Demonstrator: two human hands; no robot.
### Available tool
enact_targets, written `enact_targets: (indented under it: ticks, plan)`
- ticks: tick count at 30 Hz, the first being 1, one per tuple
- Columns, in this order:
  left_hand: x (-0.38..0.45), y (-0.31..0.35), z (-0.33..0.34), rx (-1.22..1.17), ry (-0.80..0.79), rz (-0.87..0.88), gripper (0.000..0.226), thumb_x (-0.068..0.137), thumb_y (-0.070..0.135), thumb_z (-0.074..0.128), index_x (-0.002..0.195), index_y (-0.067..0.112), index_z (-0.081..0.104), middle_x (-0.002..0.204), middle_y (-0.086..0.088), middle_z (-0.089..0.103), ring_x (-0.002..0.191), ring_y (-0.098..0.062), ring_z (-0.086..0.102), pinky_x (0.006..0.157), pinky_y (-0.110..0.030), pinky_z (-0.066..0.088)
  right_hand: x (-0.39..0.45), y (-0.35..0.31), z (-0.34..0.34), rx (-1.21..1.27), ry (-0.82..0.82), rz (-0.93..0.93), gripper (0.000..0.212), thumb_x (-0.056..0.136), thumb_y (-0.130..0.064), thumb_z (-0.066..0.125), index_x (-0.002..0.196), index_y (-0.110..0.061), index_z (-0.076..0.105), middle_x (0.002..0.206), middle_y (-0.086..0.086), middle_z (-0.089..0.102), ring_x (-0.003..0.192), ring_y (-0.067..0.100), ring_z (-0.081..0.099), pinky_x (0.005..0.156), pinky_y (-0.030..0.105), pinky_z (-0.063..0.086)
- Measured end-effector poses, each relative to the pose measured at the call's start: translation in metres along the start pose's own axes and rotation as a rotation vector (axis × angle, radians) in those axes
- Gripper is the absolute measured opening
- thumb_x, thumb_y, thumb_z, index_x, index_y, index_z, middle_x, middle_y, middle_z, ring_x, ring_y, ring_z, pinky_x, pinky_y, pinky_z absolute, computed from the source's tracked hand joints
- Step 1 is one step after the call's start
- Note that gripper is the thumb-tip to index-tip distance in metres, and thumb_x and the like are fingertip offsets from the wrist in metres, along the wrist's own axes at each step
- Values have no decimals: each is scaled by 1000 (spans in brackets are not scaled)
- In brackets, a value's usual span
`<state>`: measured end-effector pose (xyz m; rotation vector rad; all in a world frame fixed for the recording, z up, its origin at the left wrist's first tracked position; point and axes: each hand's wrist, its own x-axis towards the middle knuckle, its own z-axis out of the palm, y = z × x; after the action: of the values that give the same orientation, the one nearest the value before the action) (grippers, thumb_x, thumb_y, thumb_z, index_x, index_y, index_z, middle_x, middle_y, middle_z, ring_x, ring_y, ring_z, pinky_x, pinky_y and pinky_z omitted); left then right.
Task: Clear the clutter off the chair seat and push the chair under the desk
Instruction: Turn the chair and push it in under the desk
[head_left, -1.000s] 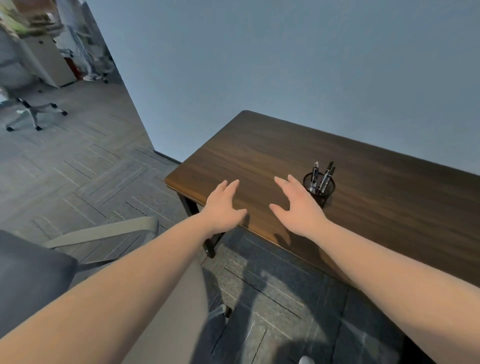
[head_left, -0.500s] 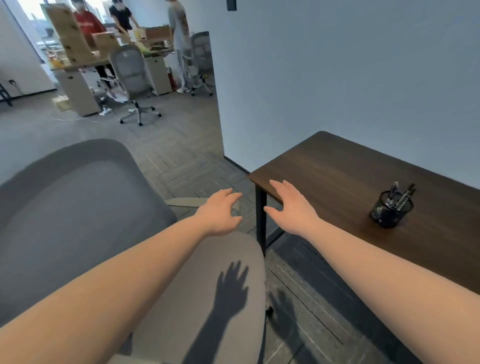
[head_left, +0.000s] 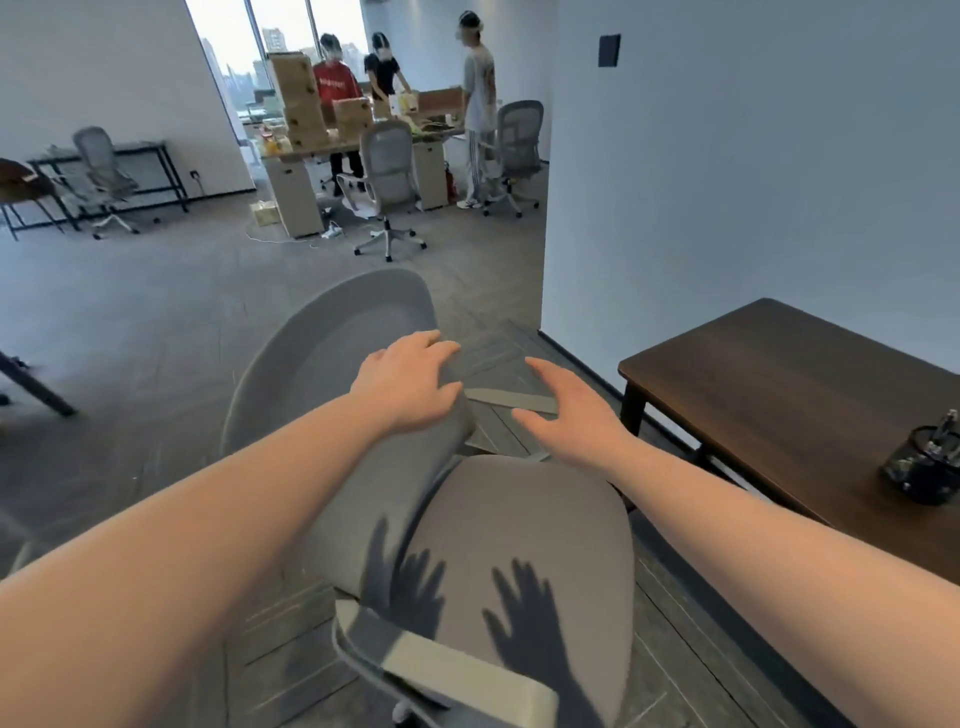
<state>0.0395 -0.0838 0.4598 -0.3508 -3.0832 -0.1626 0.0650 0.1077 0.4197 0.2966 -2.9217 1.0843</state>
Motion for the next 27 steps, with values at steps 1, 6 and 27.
enact_targets:
  ticks: [1,6,27]
  plan:
    - [0,-17,-8,-1,25,6,54,92,41,45,143,28,32,157,0,24,144,-22,23,116,-46,25,6,-16,7,9,13,2,67,91,-32,57,149,-22,24,155,-1,31,143,16,27,115,31,24]
    - [5,-108,-43,-3,61,48,51,96,44,36,144,27,33,158,-1,23,145,-21,20,118,-45,22,38,-102,50,70,61,13,68,90,-38,59,147,-24,26,153,-4,35,139,15,34,110,30,29]
    - [101,-283,-17,151,-205,437,93,77,32,74,148,36,14,161,8,0,146,-14,18,114,-35,32,138,-207,150,133,-114,216,88,86,-56,55,150,-13,14,158,5,24,142,22,29,110,33,30]
